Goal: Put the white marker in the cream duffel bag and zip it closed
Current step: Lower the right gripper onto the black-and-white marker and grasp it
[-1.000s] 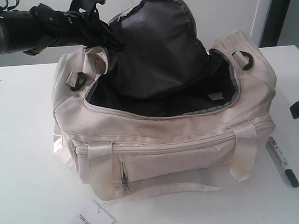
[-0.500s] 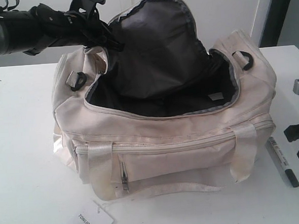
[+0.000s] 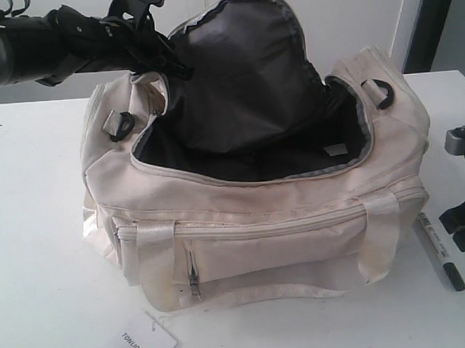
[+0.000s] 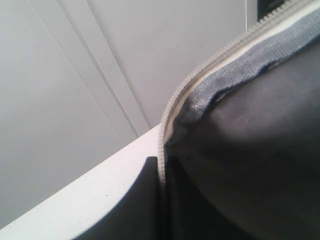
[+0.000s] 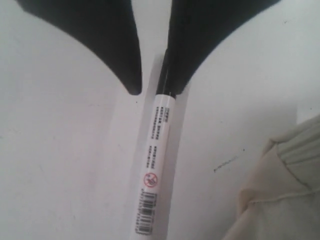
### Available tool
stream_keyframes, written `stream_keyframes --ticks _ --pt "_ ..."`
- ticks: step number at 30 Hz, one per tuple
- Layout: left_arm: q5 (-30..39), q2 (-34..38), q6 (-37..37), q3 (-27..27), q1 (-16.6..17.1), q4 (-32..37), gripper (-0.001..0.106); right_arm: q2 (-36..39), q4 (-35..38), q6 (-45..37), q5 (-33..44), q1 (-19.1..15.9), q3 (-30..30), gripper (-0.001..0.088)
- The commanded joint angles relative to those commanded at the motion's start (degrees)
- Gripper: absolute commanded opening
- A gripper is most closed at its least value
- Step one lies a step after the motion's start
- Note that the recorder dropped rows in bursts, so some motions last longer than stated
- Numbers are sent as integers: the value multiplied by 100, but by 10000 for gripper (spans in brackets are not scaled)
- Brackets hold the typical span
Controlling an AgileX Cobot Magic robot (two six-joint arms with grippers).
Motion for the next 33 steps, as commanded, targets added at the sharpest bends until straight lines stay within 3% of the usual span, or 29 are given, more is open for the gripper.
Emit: stream_keyframes --ticks 7,19,27,33 --pt "0 0 0 0 0 0 0 0 -24 -222 -537 24 217 422" --pt "0 0 0 0 0 0 0 27 437 -547 -940 63 398 430" --pt "0 0 0 0 0 0 0 496 501 -547 -1017 63 398 428" --pt "0 0 0 0 0 0 0 678 501 -547 -1032 63 398 374"
